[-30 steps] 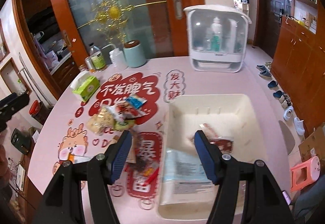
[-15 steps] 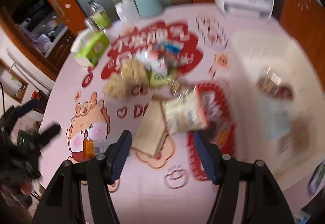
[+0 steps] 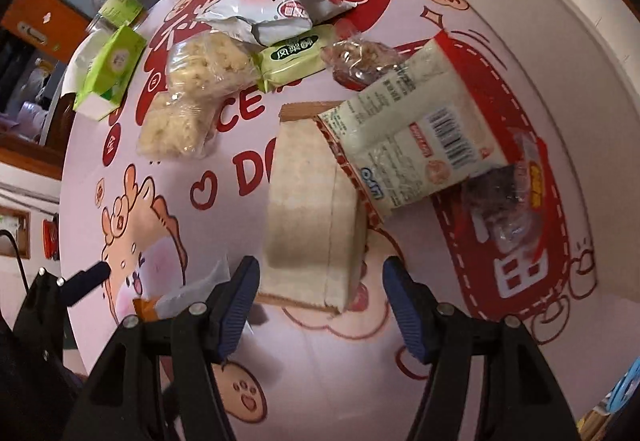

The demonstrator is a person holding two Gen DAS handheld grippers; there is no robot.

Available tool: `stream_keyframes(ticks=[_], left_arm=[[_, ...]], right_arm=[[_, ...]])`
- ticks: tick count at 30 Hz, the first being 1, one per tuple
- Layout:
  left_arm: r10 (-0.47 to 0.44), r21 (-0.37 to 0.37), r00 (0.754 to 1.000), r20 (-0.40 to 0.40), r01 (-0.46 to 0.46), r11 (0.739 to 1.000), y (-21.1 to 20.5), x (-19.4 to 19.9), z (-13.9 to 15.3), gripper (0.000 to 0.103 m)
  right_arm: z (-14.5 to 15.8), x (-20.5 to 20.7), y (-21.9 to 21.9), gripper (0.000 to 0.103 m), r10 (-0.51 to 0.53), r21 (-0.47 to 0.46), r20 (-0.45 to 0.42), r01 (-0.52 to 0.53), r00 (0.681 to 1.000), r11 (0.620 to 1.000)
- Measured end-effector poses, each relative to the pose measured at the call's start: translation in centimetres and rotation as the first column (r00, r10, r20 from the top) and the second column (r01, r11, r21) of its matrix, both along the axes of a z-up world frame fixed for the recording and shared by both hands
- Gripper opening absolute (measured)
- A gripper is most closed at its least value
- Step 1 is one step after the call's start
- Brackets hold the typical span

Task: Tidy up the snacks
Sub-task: 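Grasp the beige wafer pack with the right gripper while the left grasps the orange-white bar, then carry the wafer pack and bar over the white tray and release both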

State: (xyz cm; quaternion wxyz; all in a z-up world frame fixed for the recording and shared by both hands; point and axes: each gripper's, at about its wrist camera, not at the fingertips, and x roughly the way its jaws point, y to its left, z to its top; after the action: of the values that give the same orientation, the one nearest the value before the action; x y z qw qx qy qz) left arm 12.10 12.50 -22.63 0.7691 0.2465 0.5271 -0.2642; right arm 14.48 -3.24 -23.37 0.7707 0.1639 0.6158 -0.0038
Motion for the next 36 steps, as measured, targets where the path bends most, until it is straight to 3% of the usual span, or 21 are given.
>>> stream_keyframes(ticks=[4,9,13,15,17,20,25,36], left_arm=[[0.007,0.005,1.0,-0.016,-0.007,1.0,0.2,0.6,-0.9,0.102],[0.059,0.012,0.996,-0.063,-0.058,0.998,0.9,1.5,-2.1,0.092],[0.094,-0.014,0.988,-0.122,-0.097,0.995,1.2,1.8,-2.6,0.069],[0.115,-0.015,0.985,-0.127,-0.118,0.993,1.2,1.9,-2.5,0.066],[0.132,-0.022,0.984,-0.123,-0.135,0.991,1.1,1.6,-2.2,0.045],[0.171,-0.019,0.977,-0.128,-0.174,0.985,1.0,1.4,-2.1,0.042],[0.263,-0.075,0.947,-0.183,-0.28,0.957,1.5,1.0,-1.3,0.032],[0.362,-0.166,0.916,-0.172,-0.389,0.906,1.3,-2.3,4.0,0.032]], right_arm=[[-0.4,0.6,1.2,0.065,0.005,-0.043,-0.001,-0.005,1.0,0.999],[-0.6,1.3,2.7,0.067,0.019,-0.137,0.016,-0.016,1.0,0.99],[-0.9,1.7,3.3,0.064,0.05,-0.201,0.02,-0.045,0.999,0.979],[-0.9,1.7,3.3,0.06,0.072,-0.221,0.021,-0.065,0.997,0.973],[-0.8,1.4,3.0,0.057,0.098,-0.22,0.026,-0.09,0.995,0.971],[-0.8,0.5,2.3,0.056,0.131,-0.221,0.026,-0.122,0.991,0.967],[-0.6,-1.6,1.6,0.055,0.182,-0.184,0.024,-0.174,0.983,0.967],[3.8,-6.3,-1.3,0.055,0.296,0.006,0.113,-0.298,0.949,0.955]])
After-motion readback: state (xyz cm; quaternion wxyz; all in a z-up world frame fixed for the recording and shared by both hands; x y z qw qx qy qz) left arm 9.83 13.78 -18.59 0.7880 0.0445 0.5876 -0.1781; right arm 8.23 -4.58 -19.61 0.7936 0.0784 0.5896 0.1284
